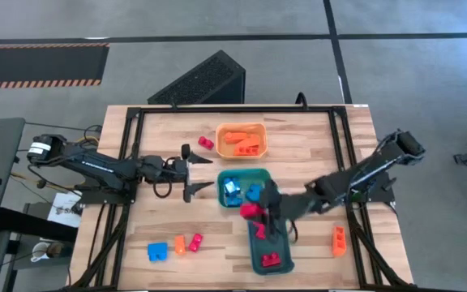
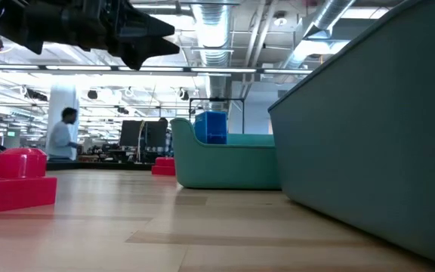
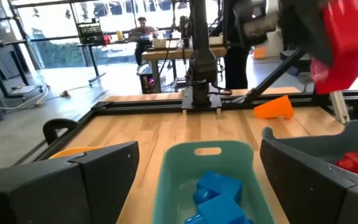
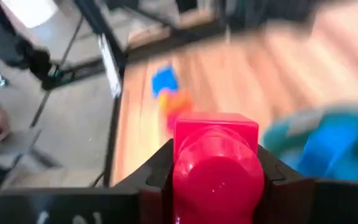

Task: Sort & place blocks by color
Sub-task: Put the red game piece into the blue bin

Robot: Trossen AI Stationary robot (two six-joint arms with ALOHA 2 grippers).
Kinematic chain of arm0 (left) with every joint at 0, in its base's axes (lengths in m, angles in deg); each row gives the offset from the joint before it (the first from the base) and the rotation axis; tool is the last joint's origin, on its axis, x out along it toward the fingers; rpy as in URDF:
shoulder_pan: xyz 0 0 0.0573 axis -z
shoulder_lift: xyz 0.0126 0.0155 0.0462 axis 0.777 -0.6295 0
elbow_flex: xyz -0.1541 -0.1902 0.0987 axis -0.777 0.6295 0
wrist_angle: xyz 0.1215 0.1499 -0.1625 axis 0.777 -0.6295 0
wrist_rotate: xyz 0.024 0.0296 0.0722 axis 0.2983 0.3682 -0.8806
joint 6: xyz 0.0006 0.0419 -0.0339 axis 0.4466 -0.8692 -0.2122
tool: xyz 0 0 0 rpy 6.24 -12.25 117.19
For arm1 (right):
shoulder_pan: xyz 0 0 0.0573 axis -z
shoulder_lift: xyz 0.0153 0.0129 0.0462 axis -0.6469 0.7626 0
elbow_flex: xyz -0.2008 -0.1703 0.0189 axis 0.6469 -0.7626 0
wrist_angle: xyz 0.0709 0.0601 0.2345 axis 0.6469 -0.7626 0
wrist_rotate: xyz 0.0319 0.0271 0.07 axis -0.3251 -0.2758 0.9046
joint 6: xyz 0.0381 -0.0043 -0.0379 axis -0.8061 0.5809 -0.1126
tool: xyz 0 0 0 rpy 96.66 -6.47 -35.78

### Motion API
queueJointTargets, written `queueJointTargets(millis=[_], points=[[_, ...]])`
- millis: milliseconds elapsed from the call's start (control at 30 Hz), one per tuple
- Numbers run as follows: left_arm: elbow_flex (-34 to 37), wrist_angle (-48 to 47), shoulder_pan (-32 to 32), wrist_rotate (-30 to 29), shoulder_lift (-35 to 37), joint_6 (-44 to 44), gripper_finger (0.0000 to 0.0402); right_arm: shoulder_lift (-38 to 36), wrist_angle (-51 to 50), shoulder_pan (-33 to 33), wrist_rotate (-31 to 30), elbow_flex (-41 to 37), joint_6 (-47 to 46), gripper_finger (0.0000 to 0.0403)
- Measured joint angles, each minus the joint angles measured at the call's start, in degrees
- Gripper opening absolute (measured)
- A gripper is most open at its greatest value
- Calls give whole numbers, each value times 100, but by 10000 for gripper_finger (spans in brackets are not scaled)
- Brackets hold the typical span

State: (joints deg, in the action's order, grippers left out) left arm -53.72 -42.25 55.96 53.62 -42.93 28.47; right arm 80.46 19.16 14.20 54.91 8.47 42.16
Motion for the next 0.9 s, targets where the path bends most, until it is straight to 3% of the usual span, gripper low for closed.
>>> queueJointTargets(millis=[233, 500, 900], points=[[0, -31, 0, 4, 21, 120, 320, 281, -1091, -790, 55, -19, -2020, 144], [2, -38, 0, 7, 18, 160, 320, 842, -1429, -1079, 589, -5, -3133, 143], [4, -84, 0, 9, 18, 109, 320, 1189, -1570, -655, 1135, -9, -3142, 279]])
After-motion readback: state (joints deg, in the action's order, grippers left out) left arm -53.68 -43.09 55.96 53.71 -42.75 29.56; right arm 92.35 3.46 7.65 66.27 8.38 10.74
